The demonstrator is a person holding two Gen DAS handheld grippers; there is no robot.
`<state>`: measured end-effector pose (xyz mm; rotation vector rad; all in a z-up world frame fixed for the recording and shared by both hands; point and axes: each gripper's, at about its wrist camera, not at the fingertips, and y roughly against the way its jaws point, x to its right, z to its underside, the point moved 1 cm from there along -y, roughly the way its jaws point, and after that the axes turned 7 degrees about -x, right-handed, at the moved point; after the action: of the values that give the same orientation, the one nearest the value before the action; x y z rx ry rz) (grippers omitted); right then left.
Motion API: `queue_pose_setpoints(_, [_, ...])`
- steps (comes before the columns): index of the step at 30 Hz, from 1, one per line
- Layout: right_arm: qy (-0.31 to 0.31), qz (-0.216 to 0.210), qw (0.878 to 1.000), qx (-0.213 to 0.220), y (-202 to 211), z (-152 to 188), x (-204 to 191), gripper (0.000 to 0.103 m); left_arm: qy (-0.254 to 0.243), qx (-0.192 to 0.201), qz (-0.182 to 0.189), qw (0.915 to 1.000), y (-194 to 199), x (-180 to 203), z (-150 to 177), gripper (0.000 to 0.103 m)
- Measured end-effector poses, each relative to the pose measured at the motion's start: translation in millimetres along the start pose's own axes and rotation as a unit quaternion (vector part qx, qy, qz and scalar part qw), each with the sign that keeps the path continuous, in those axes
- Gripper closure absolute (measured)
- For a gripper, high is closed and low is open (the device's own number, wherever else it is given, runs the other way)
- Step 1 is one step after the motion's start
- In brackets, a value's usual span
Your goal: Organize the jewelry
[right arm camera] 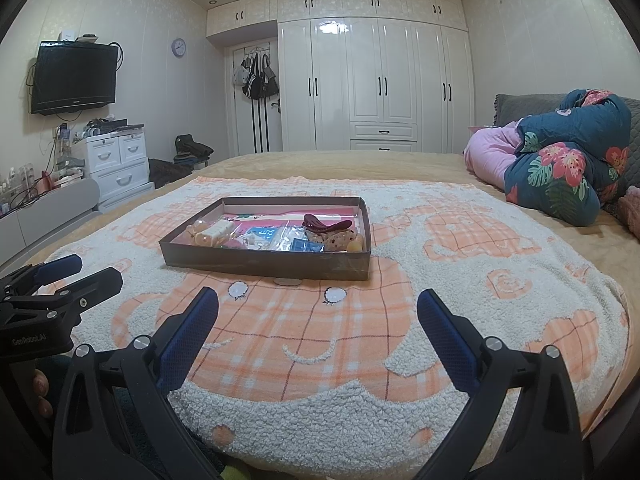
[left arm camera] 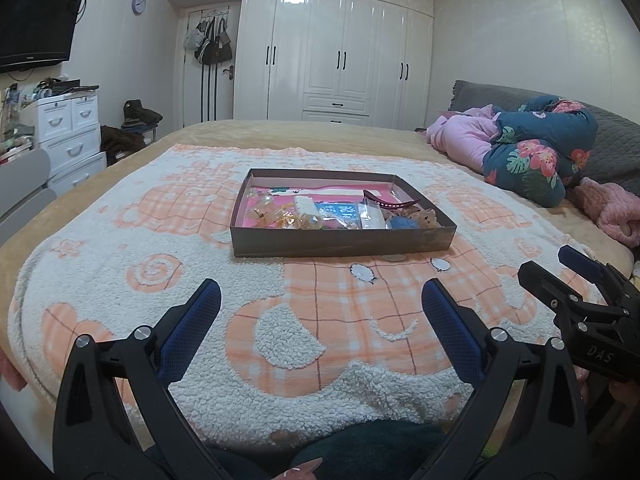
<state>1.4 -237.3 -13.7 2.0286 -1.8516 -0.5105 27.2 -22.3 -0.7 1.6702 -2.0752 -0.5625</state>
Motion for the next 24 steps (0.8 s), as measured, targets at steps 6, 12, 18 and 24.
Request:
queue_pose_setpoints(6, [0.0, 0.0, 1.0, 0.0, 0.3, 0.1, 0.1, 0.006, 0.0, 0.0, 0.0, 1.0, 0.7, 0.8, 0.0, 0.011])
queue_pose_setpoints(12, [0.0, 0.0, 1.0, 0.001, 0.2, 0.0, 0.7, 0.006, 0.0, 0.0, 0.0, 1.0, 0.9, 0.9, -0.1, 0.011])
queue_pose_setpoints(18, [-0.001, 0.001, 1.0, 0.001, -0.4, -0.2, 1.9, 0.006, 0.0, -0.001, -0.001, 1.0, 0.8, -0.9, 0.1, 0.011])
queue_pose_setpoints(24, [-0.001, 0.001, 1.0, 0.001, -0.4, -0.1, 1.8, 0.006, 0.001, -0.001, -0.002, 1.0, 0.8, -1.8, 0.5, 0.011])
